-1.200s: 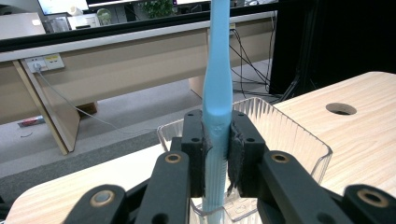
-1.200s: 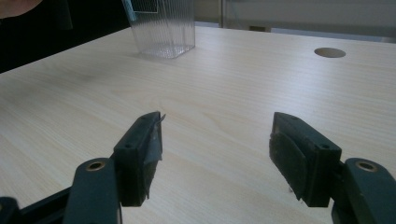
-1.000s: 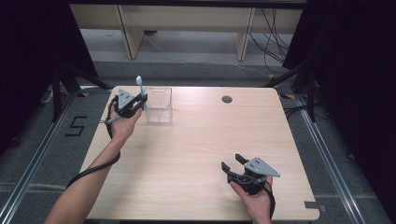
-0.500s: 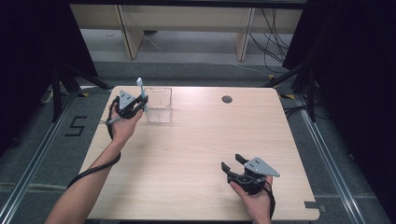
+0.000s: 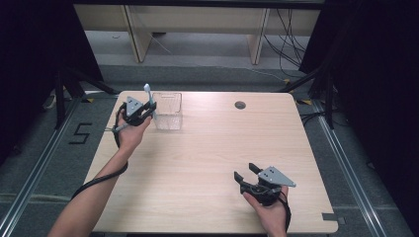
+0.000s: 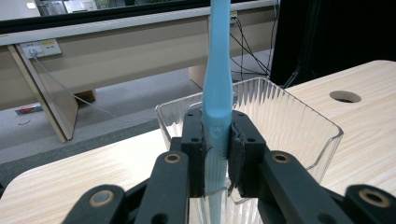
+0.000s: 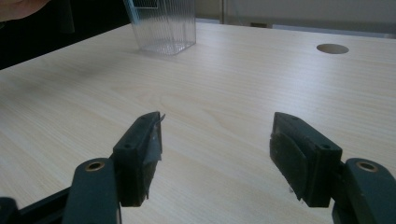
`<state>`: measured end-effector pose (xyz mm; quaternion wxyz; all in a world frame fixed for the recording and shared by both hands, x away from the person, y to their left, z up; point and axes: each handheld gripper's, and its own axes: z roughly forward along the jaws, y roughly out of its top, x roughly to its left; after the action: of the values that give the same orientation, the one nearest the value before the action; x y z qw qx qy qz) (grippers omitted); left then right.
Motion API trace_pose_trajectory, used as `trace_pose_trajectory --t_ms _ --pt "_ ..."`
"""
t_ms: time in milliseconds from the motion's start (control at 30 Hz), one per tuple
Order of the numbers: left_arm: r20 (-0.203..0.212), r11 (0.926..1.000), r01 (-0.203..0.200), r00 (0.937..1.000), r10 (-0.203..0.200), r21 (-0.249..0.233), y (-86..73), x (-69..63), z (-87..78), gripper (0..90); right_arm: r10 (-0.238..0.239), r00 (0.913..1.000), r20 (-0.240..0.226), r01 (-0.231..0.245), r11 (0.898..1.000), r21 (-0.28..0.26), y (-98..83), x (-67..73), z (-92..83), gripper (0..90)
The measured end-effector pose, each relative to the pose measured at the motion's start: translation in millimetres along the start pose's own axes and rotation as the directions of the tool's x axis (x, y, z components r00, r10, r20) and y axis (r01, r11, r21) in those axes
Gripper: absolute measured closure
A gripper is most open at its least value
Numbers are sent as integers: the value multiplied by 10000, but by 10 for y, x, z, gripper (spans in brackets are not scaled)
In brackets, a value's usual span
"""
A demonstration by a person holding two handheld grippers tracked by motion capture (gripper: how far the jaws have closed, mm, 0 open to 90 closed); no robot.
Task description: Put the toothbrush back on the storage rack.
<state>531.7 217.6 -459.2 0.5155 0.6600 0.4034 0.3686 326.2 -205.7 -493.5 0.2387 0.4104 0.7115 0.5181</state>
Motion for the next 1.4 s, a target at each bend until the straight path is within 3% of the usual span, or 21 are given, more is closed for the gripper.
trace_pose_trajectory --t_ms 400,567,633,933,1167,1200,1400 --pt "-192 9995 173 9997 -168 254 -19 2 -12 768 -53 10000 28 53 10000 38 4 -3 -3 350" --pt "-243 9993 180 9996 -172 318 -24 10 -17 766 9 10000 -51 -9 10000 13 1 1 6 350" --pt "-268 9992 190 9995 -181 354 -27 13 -21 766 234 9997 -70 -233 9995 222 6 18 -7 350" --pt "-335 9987 352 9989 -340 379 -34 29 -37 751 243 9997 -59 -242 9996 175 3 24 -2 350" --pt "-336 9985 443 9985 -433 319 -33 30 -50 728 258 9996 -81 -257 9996 140 1 24 3 349" --pt "-356 9985 439 9985 -427 338 -35 32 -53 728 120 9999 78 -121 9999 93 2 19 -1 350" --pt "-413 9973 635 9972 -619 371 -61 44 -60 670 144 9999 -79 -144 9999 67 -5 16 9 349"
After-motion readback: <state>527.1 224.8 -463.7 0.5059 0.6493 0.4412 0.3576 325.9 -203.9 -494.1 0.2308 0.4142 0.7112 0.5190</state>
